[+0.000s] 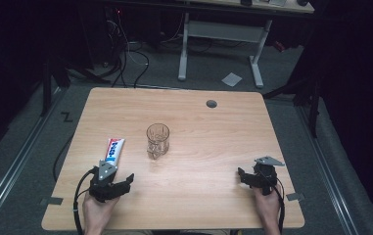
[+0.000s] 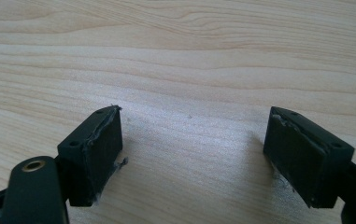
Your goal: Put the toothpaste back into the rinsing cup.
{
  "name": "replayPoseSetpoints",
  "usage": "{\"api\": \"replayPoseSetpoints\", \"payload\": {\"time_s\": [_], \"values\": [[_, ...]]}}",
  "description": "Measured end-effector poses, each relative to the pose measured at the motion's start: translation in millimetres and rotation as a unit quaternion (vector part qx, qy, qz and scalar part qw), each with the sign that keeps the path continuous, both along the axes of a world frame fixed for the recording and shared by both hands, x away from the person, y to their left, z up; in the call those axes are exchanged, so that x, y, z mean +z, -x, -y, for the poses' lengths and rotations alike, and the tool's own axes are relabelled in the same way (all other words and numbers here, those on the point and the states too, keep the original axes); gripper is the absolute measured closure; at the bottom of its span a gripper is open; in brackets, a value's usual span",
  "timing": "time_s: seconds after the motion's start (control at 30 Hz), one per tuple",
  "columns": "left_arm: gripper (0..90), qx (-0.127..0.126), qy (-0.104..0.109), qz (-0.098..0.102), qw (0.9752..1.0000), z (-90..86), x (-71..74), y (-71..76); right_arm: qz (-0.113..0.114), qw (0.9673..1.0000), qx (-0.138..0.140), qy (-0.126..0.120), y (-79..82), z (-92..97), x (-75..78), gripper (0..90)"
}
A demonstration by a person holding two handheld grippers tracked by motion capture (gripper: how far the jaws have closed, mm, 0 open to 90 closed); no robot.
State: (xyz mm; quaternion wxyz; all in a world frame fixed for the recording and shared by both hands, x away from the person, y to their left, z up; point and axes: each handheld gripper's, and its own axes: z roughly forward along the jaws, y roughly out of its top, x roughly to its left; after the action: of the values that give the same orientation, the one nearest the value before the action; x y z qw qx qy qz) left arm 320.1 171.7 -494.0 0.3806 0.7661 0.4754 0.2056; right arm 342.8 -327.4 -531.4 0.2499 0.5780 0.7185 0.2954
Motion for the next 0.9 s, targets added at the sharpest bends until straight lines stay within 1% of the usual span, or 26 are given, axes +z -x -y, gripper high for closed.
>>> {"api": "replayPoseSetpoints", "payload": {"time_s": [0.07,0.47,0.57,0.6,0.9], "values": [[33.2,0.003,0.006,0.000,1.0000,-3.7,1.7,0.0,0.000,1.0000,-0.001,0.000,0.1,0.0,0.0,19.4],[34.6,0.030,0.019,-0.003,0.9993,-31.2,8.5,0.0,0.000,1.0000,0.000,0.000,0.0,0.1,0.0,19.4],[36.5,0.035,0.022,-0.003,0.9991,-37.3,10.9,-1.7,0.000,1.0000,0.001,0.000,-0.1,0.2,0.0,19.4],[36.7,0.037,0.020,-0.004,0.9991,-40.6,12.6,-3.3,0.000,1.0000,0.000,0.000,-0.1,0.2,0.0,19.4],[36.4,0.056,0.024,-0.006,0.9981,-52.1,16.7,-11.7,0.000,1.0000,0.000,0.000,0.0,0.1,0.0,19.4]]}}
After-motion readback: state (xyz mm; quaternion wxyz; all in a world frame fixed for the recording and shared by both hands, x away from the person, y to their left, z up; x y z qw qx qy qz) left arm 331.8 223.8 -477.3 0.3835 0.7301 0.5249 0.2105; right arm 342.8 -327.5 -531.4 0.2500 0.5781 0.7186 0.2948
